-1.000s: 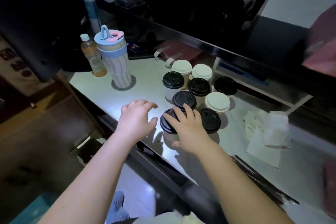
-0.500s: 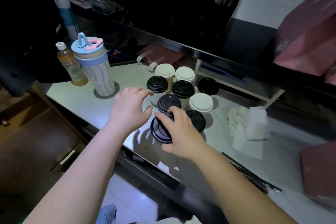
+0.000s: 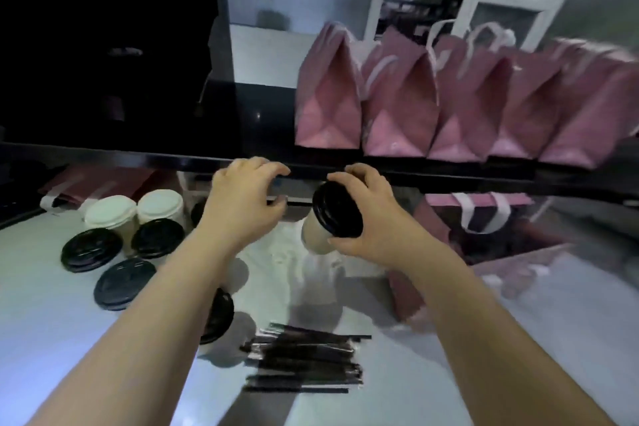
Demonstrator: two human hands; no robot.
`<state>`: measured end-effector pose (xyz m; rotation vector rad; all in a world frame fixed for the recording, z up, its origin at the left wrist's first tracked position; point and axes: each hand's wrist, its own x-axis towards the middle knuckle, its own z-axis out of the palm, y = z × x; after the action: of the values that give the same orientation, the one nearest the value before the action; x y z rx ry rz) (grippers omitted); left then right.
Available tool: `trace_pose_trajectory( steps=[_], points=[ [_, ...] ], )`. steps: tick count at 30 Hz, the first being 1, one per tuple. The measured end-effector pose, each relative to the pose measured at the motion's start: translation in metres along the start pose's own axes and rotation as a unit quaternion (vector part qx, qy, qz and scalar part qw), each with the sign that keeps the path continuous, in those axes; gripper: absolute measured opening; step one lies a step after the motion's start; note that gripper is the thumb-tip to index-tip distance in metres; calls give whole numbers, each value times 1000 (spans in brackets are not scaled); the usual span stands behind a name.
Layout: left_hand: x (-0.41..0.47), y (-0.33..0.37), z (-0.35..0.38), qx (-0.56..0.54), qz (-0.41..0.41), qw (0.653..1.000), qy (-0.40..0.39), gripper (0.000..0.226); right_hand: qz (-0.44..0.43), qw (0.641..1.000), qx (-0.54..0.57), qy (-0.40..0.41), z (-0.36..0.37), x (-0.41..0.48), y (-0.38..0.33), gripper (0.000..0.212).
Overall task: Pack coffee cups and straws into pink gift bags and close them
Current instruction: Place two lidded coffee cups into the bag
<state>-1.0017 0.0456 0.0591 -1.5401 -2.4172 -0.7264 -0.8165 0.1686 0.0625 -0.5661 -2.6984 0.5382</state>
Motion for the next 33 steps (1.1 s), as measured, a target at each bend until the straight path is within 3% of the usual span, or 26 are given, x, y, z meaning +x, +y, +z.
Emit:
trace_pose_trajectory(
  steps=[7,11,17,20,22,27,33],
  points=[
    [47,136,57,-80,107,990,-40,42,89,991,-45,93,-97,-60,87,89],
    [53,203,93,-116,140,980,-83,31,117,981,-81,131,-134,-88,132,91],
    [54,259,135,-136,141,972,-130,22,127,979,-120,105,-144,-114,195,87],
    [58,269,149,-86,128,975,-162,27,119,982,-128,68,-133,-115,218,86],
    [59,269,156,-50,121,977,-171,41,113,979,-163,39,-126,-113,231,86],
    [57,259,170,1,143,963,-226,117,135,965,-220,45,-126,-110,257,84],
    [57,258,185,87,166,943,-275,151,117,957,-262,36,-123,-106,256,84]
  ],
)
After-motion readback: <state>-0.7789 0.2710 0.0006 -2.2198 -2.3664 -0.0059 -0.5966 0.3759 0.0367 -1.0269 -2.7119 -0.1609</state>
